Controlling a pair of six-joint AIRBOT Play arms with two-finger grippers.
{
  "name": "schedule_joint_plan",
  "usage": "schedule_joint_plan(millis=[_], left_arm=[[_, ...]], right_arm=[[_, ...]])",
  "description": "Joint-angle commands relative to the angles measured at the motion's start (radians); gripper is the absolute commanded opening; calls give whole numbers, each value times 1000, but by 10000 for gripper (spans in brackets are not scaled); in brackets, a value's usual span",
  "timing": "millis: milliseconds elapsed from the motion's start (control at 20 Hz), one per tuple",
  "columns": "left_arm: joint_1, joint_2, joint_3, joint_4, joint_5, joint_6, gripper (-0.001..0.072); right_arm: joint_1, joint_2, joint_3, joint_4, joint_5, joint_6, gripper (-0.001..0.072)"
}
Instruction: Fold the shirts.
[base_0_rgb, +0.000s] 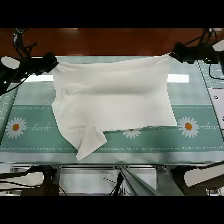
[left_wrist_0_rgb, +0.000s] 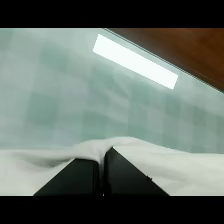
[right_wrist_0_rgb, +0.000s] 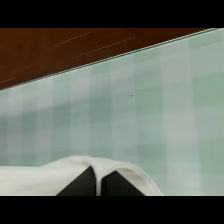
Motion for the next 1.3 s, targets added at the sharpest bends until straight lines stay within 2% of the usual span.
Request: schedule_joint_plan(millis=[0, 300, 400, 500, 650, 750, 1150, 1200, 1250], left_arm=[[7, -84, 48, 0, 18, -8, 26], [29, -87, 49, 48, -104, -3, 27], [36, -72, 52, 49, -217, -2, 28], [35, -61, 51, 61, -381, 72, 27], [34, -66, 32, 205, -563, 71, 27], [34, -66, -10, 238, -589, 61, 27], [16, -66, -91, 213, -554, 61, 28], [13, -66, -91, 213, -561, 60, 32], [13, -66, -90, 214, -572, 46, 181]], right_arm=[[2, -212, 217, -1, 99, 89, 25], [-40, -259, 257, -6, 195, 106, 26], [-74, -249, 257, -3, 273, 94, 26], [-105, -241, 257, -1, 376, 44, 26], [-119, -241, 246, -78, 518, 7, 27], [-113, -241, 209, -140, 541, 7, 26], [-113, -241, 115, -116, 523, 8, 27], [-113, -241, 115, -103, 525, 8, 61], [-113, -241, 116, -88, 531, 23, 382]])
